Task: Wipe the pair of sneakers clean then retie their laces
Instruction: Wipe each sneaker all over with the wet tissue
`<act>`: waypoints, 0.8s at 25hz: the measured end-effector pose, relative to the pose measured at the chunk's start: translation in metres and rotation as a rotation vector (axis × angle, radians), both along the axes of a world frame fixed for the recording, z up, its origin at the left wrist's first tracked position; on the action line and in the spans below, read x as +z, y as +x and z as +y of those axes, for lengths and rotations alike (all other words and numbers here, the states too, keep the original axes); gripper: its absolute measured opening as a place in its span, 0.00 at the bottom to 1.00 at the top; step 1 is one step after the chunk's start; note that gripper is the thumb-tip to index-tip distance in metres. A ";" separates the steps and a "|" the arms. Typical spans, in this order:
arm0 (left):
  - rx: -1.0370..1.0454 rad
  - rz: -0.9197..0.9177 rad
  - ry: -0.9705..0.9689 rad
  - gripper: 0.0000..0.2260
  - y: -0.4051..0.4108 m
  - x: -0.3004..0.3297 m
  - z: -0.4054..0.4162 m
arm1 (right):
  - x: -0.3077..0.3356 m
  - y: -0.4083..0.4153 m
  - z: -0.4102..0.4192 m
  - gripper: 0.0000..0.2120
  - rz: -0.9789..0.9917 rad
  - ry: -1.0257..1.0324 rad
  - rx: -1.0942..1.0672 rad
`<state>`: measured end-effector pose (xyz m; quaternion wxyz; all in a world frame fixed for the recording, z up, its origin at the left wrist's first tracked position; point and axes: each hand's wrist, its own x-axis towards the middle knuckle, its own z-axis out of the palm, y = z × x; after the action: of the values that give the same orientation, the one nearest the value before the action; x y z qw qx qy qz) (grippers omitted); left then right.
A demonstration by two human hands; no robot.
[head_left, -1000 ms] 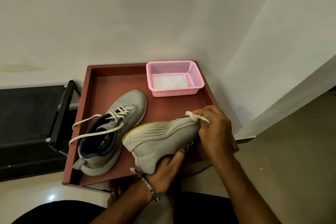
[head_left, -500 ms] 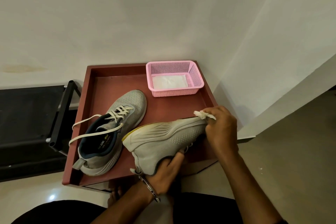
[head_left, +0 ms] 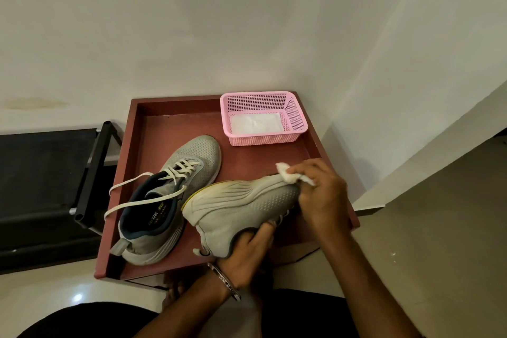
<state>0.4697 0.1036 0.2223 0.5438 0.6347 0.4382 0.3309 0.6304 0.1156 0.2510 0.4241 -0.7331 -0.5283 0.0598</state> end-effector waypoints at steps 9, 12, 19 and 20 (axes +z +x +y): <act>-0.095 0.005 -0.210 0.18 0.000 0.004 0.011 | 0.008 -0.032 -0.014 0.19 0.000 0.021 0.292; -0.104 0.052 -0.189 0.13 -0.001 0.018 0.011 | 0.007 -0.020 -0.012 0.18 0.001 0.048 0.353; -0.073 0.030 -0.218 0.27 0.004 0.029 0.014 | 0.010 -0.025 -0.018 0.16 0.113 -0.033 0.167; -0.084 -0.007 -0.275 0.25 0.004 0.029 0.014 | 0.014 -0.035 -0.023 0.16 0.123 -0.011 0.280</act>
<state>0.4739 0.1173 0.2509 0.6406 0.5709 0.4504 0.2468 0.5954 0.0926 0.2652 0.4392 -0.6494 -0.5981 0.1661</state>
